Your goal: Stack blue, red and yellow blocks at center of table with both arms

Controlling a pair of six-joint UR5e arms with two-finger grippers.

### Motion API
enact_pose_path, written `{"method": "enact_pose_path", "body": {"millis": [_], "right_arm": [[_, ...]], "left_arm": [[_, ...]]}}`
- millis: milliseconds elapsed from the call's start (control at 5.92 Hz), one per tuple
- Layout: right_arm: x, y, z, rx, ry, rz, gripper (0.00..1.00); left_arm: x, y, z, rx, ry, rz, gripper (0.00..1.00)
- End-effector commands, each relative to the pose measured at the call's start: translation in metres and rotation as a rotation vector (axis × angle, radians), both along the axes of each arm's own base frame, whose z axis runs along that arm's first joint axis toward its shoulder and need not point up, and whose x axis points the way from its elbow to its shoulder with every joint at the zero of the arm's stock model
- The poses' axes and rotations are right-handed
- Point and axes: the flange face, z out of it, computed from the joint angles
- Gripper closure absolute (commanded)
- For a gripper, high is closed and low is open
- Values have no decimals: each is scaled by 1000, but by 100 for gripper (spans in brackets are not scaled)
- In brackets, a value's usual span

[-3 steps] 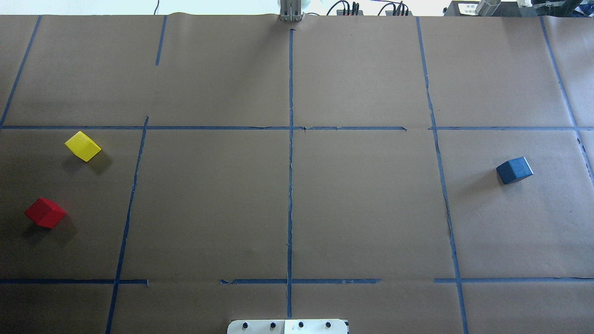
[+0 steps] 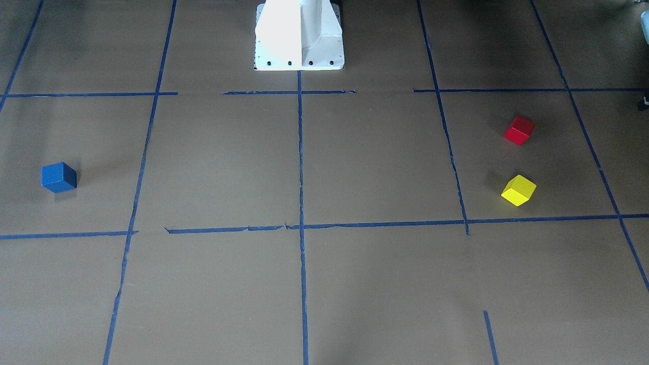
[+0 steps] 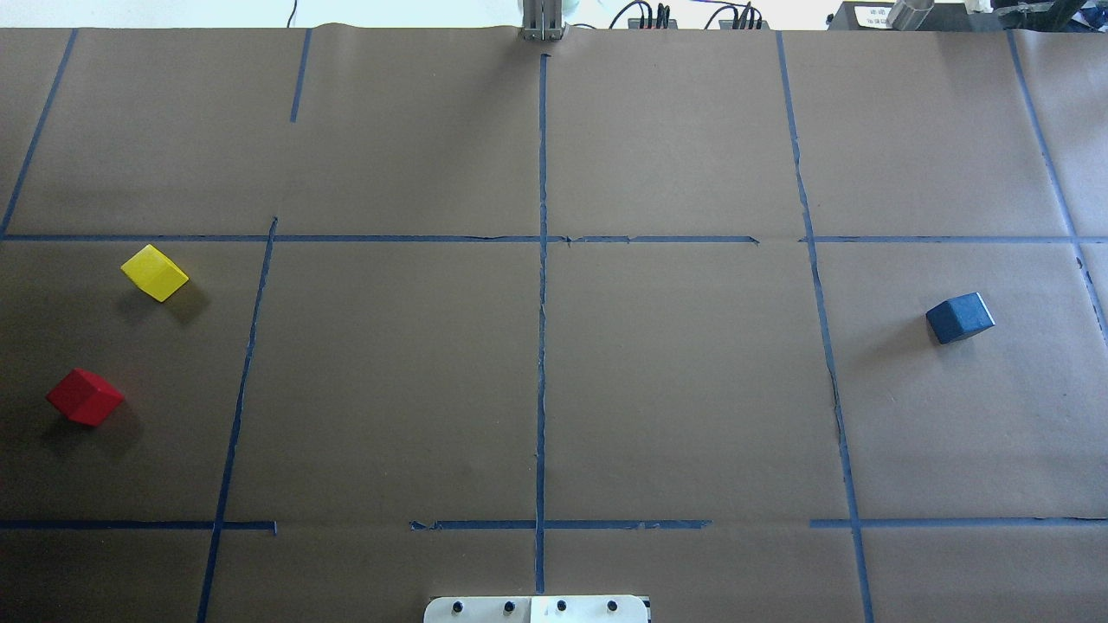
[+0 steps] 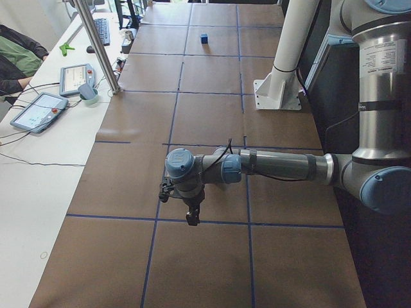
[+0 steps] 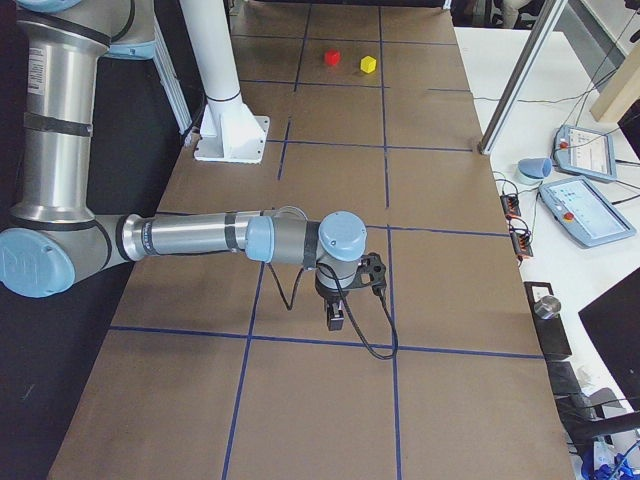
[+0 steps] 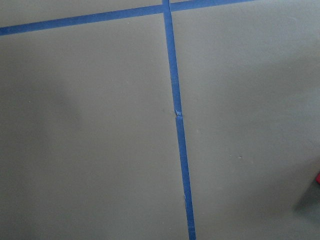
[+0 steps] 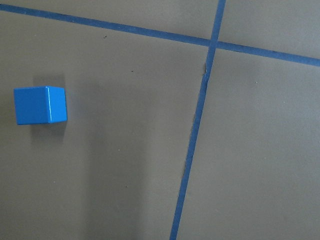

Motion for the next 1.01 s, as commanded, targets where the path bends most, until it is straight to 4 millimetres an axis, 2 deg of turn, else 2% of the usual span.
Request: {"method": "enact_pose_path", "body": {"millis": [0,169,338,506,844], "right_arm": [[-45,-28,-32,151,-14,-91,0],[-87,-33,-46,150,-28,-62,0],[-124,-31,-52,151,-11,-3,0],[-151,-29,-51,135,-15,43,0],[-205,-23,-18,167,-45,89,0]], "left_arm": [[1,-1,1,-1,0,2,0],[3,0,2,-4,0,6,0],[4,-1,1,-2,0,9,0],[5,-1,1,-2,0,12,0],[6,-1,1,-1,0,12,0]]}}
